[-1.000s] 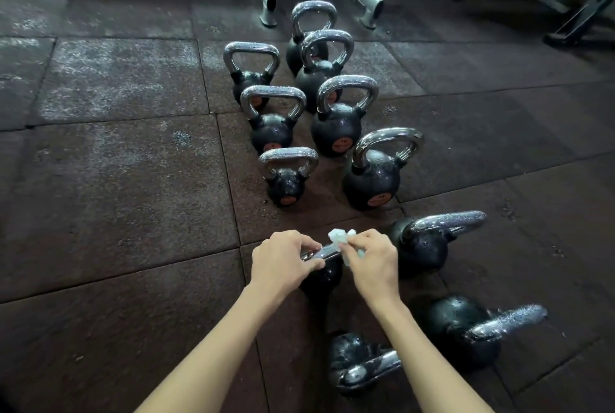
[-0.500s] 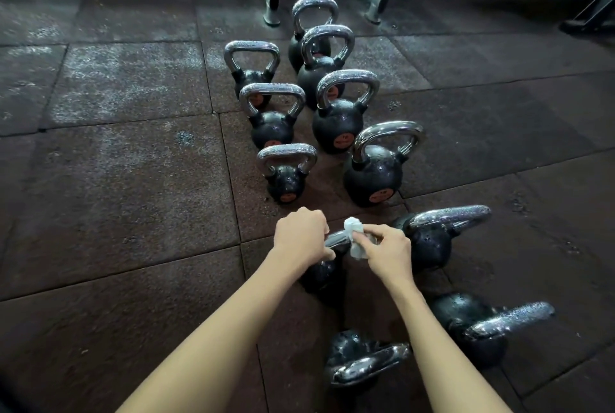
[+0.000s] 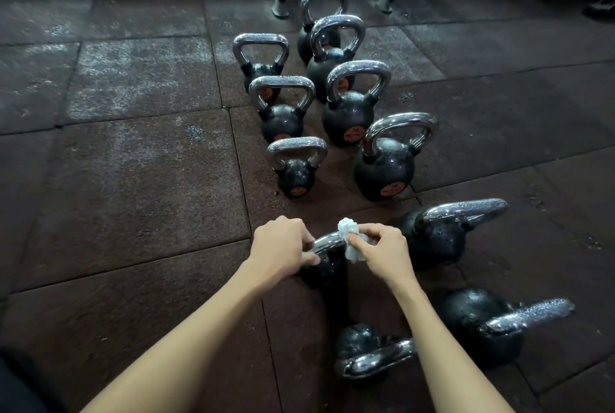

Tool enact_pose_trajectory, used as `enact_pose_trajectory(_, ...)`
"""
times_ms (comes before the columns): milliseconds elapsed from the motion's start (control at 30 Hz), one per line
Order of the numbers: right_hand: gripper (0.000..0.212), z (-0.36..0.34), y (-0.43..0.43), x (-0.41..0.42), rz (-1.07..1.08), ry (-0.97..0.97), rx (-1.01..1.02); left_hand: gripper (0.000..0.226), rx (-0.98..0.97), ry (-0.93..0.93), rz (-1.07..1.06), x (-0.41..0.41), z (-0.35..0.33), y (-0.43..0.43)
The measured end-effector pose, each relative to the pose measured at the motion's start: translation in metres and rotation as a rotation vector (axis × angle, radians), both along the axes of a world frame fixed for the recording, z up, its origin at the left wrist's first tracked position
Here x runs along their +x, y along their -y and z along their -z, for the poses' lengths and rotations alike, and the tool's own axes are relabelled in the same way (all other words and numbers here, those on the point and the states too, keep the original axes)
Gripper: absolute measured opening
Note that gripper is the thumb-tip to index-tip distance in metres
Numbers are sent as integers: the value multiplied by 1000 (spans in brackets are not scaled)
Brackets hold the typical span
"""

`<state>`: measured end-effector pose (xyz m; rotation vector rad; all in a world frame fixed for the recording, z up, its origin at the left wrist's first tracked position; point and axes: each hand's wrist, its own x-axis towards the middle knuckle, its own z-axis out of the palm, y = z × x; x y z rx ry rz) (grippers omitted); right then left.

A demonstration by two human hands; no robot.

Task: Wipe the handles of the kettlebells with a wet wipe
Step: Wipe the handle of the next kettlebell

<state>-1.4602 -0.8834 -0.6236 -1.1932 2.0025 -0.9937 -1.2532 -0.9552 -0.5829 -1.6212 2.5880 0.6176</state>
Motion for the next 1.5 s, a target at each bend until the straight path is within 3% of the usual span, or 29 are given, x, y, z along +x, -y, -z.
enact_pose_trajectory(267,10,13,7,36,-53,74,-81,32,48,-89,32,51,9,3)
enact_pose_trajectory(433,11,29,2,18,-30,245,73,38,72,-171,14,53,19,-3)
enact_pose_trajectory(700,9,31,-8,24,37,388,46,42,23,-171,39,50,21,-7)
enact_pose_trajectory(867,16,14,-9,3,70,313,35,27,-31,-98,109,24,11,-5)
enact_pose_trajectory(1000,9,-10,-9,-20,239,439,-21,21,-40,-83,155,-23,5,-1)
enact_pose_trajectory(1100,7,-23,-17,-32,271,480,42,38,-59,-40,203,-54,0,2)
enact_pose_trajectory(1233,9,-36,-20,-39,297,487,121,39,-44,-6,201,-58,-1,9)
enact_pose_trajectory(1300,10,-36,-18,-37,299,503,143,45,10,-146,163,-44,1,15)
enact_pose_trajectory(1400,7,-40,-14,-24,263,559,166,61,24,-547,169,-33,-8,12)
enact_pose_trajectory(1500,23,-44,-10,-10,187,655,175,59,-3,-664,249,-35,-13,10)
